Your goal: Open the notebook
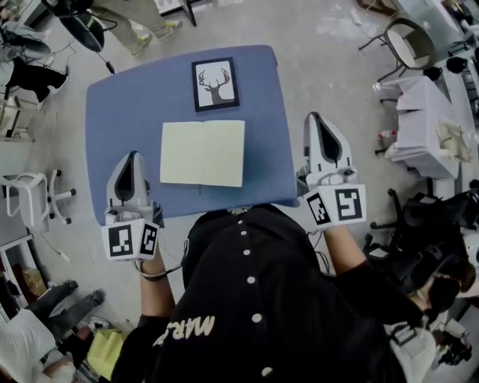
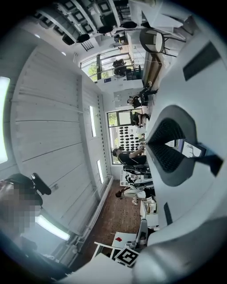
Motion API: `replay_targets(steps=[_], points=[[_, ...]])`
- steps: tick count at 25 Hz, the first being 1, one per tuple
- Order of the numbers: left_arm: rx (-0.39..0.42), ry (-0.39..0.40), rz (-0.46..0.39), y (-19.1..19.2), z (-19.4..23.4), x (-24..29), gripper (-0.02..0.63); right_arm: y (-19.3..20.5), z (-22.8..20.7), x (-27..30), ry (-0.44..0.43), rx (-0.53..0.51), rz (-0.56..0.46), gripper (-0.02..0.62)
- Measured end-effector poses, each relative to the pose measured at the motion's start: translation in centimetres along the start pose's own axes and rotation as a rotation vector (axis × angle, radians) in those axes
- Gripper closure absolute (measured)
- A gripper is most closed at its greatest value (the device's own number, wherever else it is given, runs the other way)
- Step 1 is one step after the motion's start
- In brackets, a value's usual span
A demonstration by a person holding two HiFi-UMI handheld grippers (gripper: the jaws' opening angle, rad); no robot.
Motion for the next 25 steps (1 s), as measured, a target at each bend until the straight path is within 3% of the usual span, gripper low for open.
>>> replay_targets(steps=[12,25], points=[[0.051,-0.184,-0.147,-5.8,1.6,-4.5,0.603,-3.9,1.7,-0.9,-0.033,-0.022,-0.099,0.592],[0.092,-0.238,-0.121,-5.0,2.9,-6.7,0.603,-4.2,1.5,-1.9,0.002,-0.037,-0.097,0.592]])
Point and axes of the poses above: the fingertips, and each gripper's own axes: x forward along the fingers, z to its left, y out of its underside, the point moved 10 cm from there along -x, backward along the fingers, and after that the axes turned 15 degrees about x, right-handed, at the moved point
